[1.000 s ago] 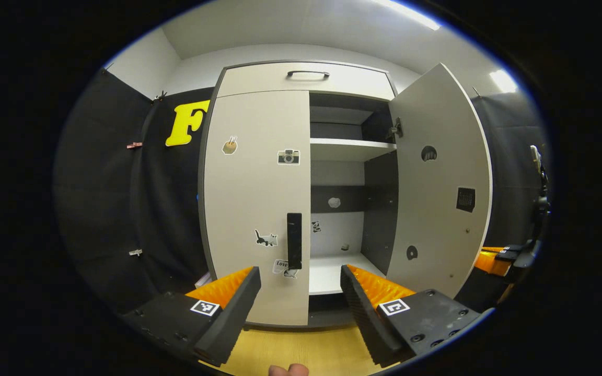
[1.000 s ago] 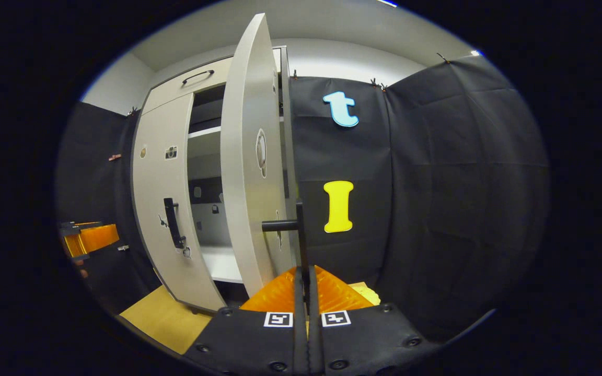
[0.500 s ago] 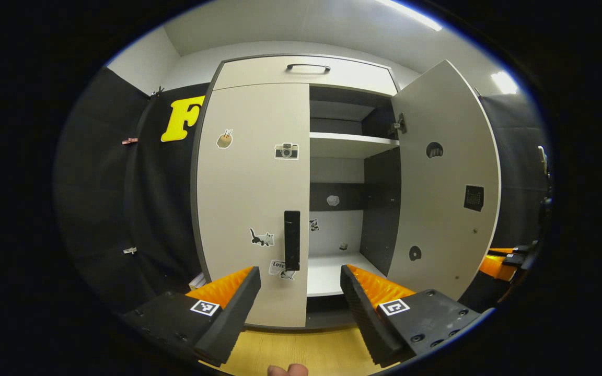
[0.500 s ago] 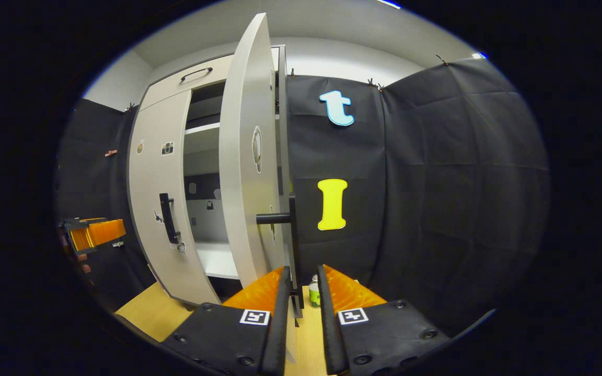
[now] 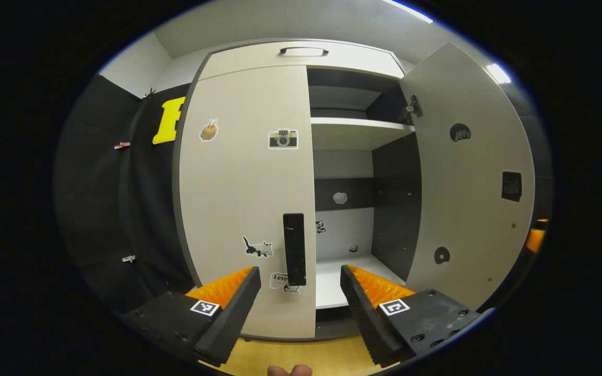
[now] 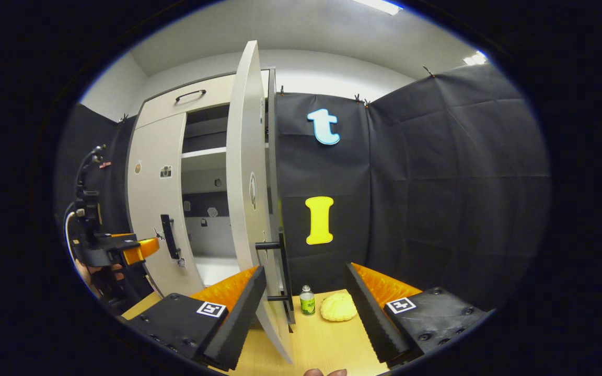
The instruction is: Open the right door of the double-door shoe cabinet with the right hand, and open the left door with the left hand.
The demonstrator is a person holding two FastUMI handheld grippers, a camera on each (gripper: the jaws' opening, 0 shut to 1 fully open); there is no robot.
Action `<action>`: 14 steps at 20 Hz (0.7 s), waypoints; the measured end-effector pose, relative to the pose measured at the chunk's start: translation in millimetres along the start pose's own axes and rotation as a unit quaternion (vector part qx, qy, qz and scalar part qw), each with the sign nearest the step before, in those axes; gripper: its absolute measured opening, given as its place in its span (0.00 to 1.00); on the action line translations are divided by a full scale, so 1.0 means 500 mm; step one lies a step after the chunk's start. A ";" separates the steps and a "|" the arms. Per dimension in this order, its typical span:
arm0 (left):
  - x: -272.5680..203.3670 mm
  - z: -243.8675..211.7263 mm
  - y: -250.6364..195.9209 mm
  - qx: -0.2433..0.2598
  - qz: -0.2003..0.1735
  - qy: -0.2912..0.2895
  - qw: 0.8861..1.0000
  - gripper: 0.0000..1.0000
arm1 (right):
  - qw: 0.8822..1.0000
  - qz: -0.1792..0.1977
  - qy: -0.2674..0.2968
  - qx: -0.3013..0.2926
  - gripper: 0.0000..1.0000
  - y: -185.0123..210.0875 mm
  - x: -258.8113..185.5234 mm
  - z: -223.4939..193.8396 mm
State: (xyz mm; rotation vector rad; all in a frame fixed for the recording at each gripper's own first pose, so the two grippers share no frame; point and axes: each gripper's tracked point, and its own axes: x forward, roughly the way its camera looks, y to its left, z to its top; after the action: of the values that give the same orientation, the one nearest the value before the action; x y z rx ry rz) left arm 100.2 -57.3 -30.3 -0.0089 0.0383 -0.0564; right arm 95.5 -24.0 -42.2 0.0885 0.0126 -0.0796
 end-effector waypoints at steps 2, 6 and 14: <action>0.030 0.002 -0.002 -0.003 0.000 -0.003 1.000 0.95 | 1.000 0.000 -0.002 0.008 0.95 0.001 -0.006 0.005; 0.093 -0.001 0.012 0.002 0.016 -0.007 1.000 0.92 | 1.000 0.000 0.003 0.005 0.96 0.000 -0.018 -0.001; 0.190 -0.024 0.027 0.004 0.027 0.001 1.000 0.53 | 1.000 0.007 0.002 0.017 0.96 0.005 -0.013 0.003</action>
State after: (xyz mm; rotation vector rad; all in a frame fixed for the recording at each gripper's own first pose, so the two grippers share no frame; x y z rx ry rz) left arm 195.4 -49.2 -46.2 0.0007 0.0396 -0.0031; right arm 89.3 -21.0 -40.3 0.1226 0.0141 -0.0665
